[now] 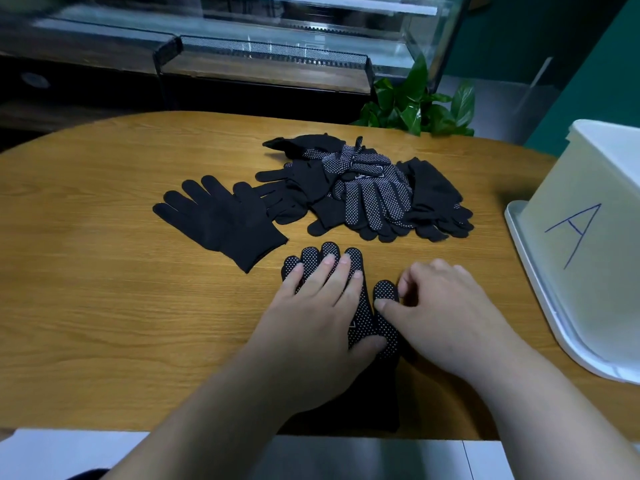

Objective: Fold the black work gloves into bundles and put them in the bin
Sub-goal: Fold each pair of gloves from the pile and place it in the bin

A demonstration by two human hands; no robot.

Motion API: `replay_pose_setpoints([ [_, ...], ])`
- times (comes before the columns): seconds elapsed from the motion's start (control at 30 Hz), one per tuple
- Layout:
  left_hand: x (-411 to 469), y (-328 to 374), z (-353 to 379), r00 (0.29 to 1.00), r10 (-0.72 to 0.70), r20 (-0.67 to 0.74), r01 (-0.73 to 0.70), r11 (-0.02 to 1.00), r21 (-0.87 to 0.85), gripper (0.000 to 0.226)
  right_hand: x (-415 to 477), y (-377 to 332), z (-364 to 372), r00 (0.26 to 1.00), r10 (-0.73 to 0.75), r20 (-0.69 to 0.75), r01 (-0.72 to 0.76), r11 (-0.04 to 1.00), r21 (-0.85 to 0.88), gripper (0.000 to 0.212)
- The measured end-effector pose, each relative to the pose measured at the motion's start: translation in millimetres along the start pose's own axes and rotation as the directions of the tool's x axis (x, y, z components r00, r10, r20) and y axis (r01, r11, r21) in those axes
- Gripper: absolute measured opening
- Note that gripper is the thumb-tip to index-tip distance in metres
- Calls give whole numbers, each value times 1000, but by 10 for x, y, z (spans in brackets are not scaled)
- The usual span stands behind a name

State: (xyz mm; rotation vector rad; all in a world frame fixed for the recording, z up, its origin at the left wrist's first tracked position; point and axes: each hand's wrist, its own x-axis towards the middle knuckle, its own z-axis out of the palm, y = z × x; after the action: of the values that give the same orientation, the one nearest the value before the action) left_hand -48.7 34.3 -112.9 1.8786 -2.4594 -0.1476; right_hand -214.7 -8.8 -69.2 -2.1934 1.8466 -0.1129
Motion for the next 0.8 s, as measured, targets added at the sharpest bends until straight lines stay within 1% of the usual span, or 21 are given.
replay_pose_setpoints([
  [0.1, 1, 1, 6, 1000, -6, -9, 6, 1000, 5, 96, -9, -30, 3, 999, -8, 34, 6, 998, 59, 27],
  [0.23, 3, -7, 11, 1000, -5, -10, 5, 1000, 9, 96, -20, -40, -4, 1000, -20, -15, 22, 978, 209, 20],
  [0.4, 8, -11, 11, 1000, -2, -15, 2, 1000, -1, 98, -26, -11, -11, 999, -42, -15, 45, 960, 276, 18],
  [0.53, 3, -15, 13, 1000, -2, -14, 2, 1000, -9, 96, -7, 7, -2, 1000, -2, -17, 9, 913, 409, 11],
  [0.6, 1, -20, 16, 1000, -2, -21, 2, 1000, -9, 95, -6, 10, -6, 1000, 16, -16, -7, 888, 459, 11],
  [0.8, 6, -9, 3, 1000, -8, -20, 7, 1000, -22, 93, -5, 83, -30, 998, 63, 3, -55, 856, 513, 13],
])
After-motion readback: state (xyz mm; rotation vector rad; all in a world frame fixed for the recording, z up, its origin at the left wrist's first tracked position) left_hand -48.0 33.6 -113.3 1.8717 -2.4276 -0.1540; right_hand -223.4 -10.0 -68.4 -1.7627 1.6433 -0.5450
